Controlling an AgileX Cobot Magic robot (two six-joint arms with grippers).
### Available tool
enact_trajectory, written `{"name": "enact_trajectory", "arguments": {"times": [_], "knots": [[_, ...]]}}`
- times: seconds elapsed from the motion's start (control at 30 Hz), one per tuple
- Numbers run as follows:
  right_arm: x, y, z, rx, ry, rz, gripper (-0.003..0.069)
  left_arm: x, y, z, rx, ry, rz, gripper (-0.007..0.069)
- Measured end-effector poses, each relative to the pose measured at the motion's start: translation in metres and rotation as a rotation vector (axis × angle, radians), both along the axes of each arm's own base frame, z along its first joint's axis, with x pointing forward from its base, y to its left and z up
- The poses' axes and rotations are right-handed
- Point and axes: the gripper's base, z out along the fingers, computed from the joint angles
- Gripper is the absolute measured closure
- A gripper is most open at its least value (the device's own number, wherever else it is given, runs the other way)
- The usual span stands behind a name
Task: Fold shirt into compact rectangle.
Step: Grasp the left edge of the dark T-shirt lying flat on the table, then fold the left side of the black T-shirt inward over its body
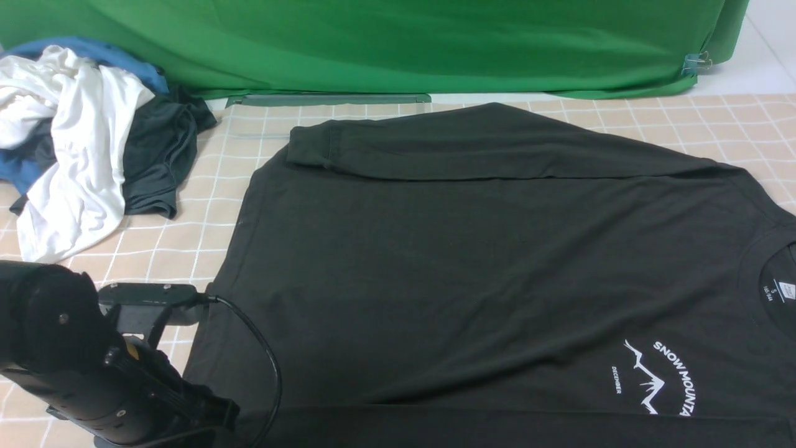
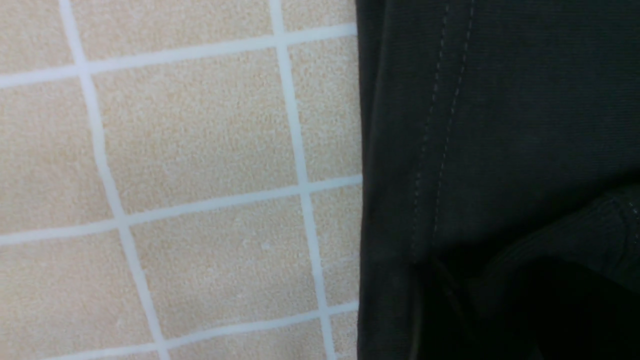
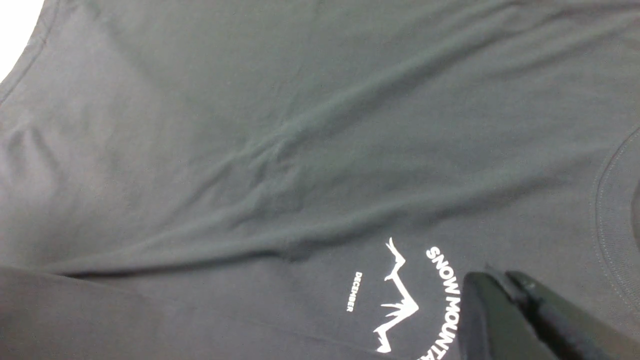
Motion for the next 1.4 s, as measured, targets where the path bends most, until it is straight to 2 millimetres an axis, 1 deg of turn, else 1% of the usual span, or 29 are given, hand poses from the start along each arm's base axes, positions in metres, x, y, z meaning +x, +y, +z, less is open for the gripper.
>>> {"name": "enact_trajectory", "arguments": {"times": [0.1,0.2,0.3,0.37,0.43,0.47,0.57,0.7,0.77,0.87,0.9,1.03,1.27,1.4], "knots": [[0.000,0.000,0.000,-0.001,0.000,0.001,0.0606,0.000,0.000,-0.001,0.000,0.005,-0.010,0.0538],[0.000,0.000,0.000,0.000,0.000,0.001,0.0603,0.001,-0.001,0.000,-0.001,0.013,-0.014,0.0587],[0.000,0.000,0.000,0.000,0.000,0.001,0.0601,0.006,-0.003,0.014,-0.009,0.018,-0.021,0.0588],[0.000,0.000,0.000,0.000,0.000,0.001,0.0599,0.009,-0.005,0.029,-0.018,-0.003,-0.036,0.0588],[0.000,0.000,0.000,-0.001,-0.001,0.002,0.0594,0.013,-0.007,0.048,-0.033,-0.055,-0.054,0.0588],[0.000,0.000,0.000,-0.001,-0.001,0.002,0.0592,0.014,-0.008,0.053,-0.039,-0.074,-0.056,0.0588],[0.000,0.000,0.000,-0.001,-0.004,0.000,0.0588,0.019,-0.009,0.078,-0.059,-0.154,-0.065,0.0588],[0.000,0.000,0.001,0.000,-0.008,-0.001,0.0589,0.029,-0.011,0.098,-0.067,-0.246,-0.069,0.0588],[0.001,0.000,0.001,0.000,-0.008,-0.001,0.0589,0.035,-0.012,0.105,-0.068,-0.290,-0.070,0.0588],[0.001,0.000,0.001,0.000,-0.012,-0.003,0.0589,0.045,-0.013,0.115,-0.072,-0.360,-0.068,0.0588],[0.001,0.000,0.001,-0.001,-0.015,-0.004,0.0589,0.052,-0.015,0.119,-0.072,-0.390,-0.068,0.0588],[0.001,0.000,0.001,-0.001,-0.018,-0.006,0.0583,0.070,-0.018,0.119,-0.052,-0.414,-0.076,0.0588],[0.001,0.000,0.001,-0.001,-0.018,-0.006,0.0570,0.105,-0.020,0.106,0.011,-0.470,-0.064,0.0588],[0.001,0.000,0.001,-0.001,-0.018,-0.006,0.0568,0.123,-0.023,0.101,0.019,-0.493,-0.057,0.0588]]}}
